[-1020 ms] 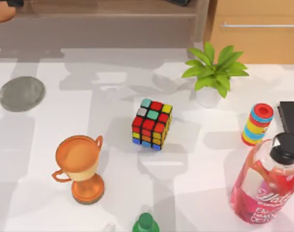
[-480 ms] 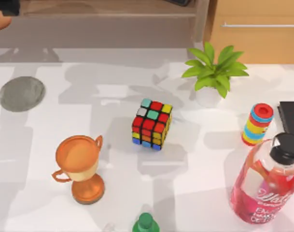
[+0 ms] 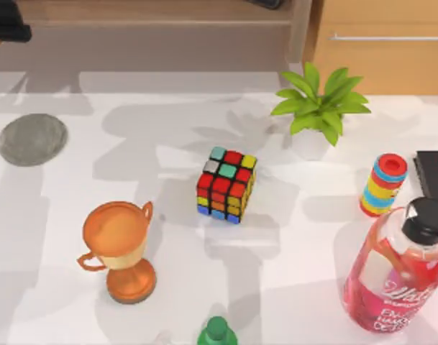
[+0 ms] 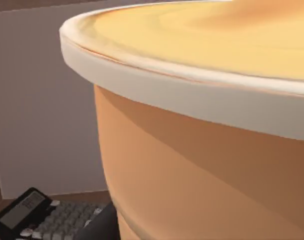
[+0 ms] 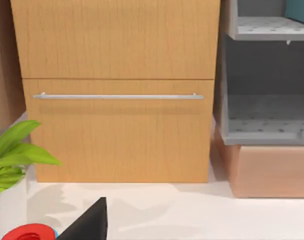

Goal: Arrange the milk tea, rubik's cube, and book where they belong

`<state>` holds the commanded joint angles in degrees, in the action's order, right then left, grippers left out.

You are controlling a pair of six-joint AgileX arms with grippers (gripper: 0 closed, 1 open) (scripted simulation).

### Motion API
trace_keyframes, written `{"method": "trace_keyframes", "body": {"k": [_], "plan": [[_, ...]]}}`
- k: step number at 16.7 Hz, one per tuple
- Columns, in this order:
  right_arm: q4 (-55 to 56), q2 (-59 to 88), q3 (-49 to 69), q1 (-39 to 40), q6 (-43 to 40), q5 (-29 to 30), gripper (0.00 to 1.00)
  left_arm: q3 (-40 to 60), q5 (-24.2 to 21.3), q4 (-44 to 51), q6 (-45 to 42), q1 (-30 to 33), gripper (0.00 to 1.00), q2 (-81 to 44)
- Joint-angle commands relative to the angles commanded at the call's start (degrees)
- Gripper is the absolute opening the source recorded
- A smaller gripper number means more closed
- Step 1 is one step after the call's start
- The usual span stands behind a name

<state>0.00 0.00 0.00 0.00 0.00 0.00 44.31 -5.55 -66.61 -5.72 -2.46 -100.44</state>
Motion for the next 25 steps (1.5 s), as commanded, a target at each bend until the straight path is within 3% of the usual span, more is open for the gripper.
{"method": "trace_keyframes", "body": {"k": [3,8,25], "plan": [[0.0,0.0,0.0,0.0,0.0,0.0,1.0,-4.2,0.4,-7.1,1.0,0.0,0.0,-5.6],[0.0,0.0,0.0,0.0,0.0,0.0,1.0,-6.3,0.6,-10.6,5.1,0.0,0.0,-14.8],[0.0,0.0,0.0,0.0,0.0,0.0,1.0,-6.2,0.5,-18.2,5.4,0.0,0.0,-22.8]]}}
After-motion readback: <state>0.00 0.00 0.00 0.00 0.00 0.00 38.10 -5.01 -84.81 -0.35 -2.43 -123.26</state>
